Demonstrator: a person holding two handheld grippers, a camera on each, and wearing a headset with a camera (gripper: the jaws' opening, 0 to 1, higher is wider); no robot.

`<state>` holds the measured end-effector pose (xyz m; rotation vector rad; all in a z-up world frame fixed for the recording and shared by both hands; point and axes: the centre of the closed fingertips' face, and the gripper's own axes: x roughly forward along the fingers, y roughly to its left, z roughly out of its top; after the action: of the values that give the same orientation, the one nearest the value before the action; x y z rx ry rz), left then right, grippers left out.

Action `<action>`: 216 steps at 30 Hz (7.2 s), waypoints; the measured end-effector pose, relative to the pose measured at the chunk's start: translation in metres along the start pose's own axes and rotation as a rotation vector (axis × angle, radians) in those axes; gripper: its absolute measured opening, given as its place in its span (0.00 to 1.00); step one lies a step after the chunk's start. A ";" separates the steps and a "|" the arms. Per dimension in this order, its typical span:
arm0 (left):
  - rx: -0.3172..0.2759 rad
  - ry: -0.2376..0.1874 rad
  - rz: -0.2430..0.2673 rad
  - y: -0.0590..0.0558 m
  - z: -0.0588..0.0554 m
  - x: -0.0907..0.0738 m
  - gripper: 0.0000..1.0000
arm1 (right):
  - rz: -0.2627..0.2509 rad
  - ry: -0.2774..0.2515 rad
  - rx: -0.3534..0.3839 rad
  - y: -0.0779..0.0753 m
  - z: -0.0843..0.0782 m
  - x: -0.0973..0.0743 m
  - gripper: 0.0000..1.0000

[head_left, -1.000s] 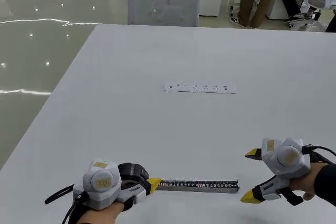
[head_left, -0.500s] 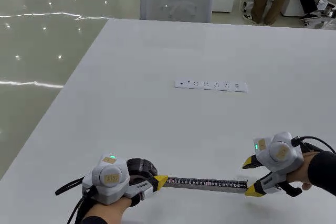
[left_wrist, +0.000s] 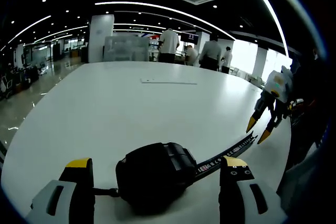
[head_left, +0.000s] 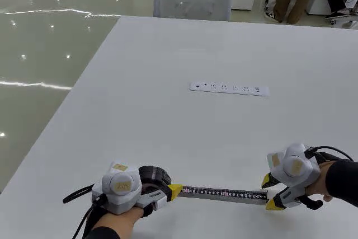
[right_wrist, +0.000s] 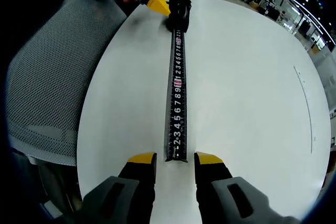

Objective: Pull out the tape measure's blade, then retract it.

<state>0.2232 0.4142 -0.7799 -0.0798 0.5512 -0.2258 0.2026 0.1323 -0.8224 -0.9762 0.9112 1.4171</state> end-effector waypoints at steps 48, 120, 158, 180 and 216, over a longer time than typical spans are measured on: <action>-0.073 0.060 0.129 0.005 -0.006 0.005 0.65 | -0.018 0.118 0.184 -0.005 -0.003 0.008 0.12; -0.066 0.099 0.137 0.006 -0.012 0.008 0.61 | -0.053 0.077 0.158 -0.003 0.020 0.016 0.12; -0.069 0.102 0.131 0.006 -0.012 0.009 0.61 | -0.061 0.024 0.165 -0.004 0.049 0.026 0.12; -0.072 0.100 0.130 0.006 -0.012 0.009 0.61 | -0.061 -0.005 0.153 -0.004 0.064 0.031 0.12; -0.078 0.103 0.123 0.007 -0.012 0.009 0.61 | -0.072 -0.068 0.156 -0.007 0.091 0.039 0.11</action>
<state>0.2260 0.4186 -0.7954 -0.1098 0.6654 -0.0886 0.2027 0.2311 -0.8267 -0.8312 0.9131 1.2905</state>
